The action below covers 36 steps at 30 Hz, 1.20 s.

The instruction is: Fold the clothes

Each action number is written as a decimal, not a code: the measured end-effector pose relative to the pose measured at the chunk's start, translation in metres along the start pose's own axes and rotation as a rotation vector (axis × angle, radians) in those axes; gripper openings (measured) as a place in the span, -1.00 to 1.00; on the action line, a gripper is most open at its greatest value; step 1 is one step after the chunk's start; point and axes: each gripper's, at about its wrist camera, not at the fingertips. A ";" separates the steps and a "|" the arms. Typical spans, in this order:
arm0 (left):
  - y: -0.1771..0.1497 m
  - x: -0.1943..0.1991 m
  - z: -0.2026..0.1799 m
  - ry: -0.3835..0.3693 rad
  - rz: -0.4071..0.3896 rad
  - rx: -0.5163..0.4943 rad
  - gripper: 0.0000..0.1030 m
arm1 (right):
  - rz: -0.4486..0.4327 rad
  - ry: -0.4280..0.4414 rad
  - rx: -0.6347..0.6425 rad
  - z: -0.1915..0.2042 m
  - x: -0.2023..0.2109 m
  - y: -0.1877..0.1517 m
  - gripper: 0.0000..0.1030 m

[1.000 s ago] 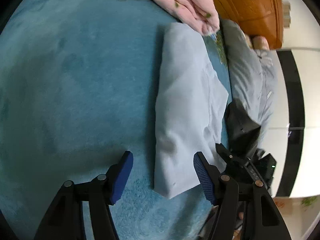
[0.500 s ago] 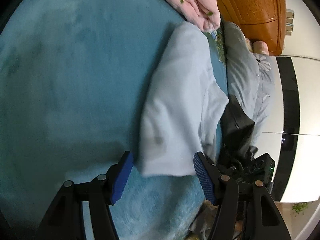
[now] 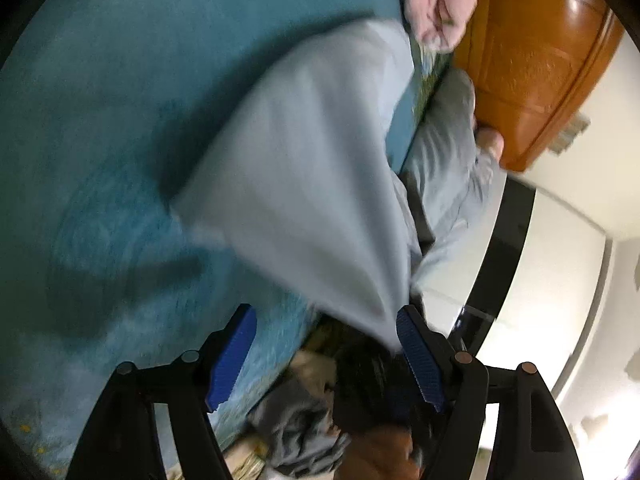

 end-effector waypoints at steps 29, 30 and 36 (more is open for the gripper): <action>0.145 0.084 -0.065 0.318 -0.085 -0.355 -0.75 | 0.117 -0.046 0.006 -0.043 -0.056 -0.043 0.20; 0.145 0.081 -0.070 0.304 -0.077 -0.344 -0.75 | 0.131 -0.031 -0.010 -0.043 -0.063 -0.049 0.20; 0.134 0.064 -0.112 0.222 -0.037 -0.365 -0.75 | 0.051 0.071 -0.180 -0.044 -0.082 -0.057 0.44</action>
Point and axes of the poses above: each gripper's, at about its wrist camera, not at the fingertips, and x roughly against the way its jaws point, z to its left, y to its top, and after that the axes turned 14 degrees about -z, right-handed
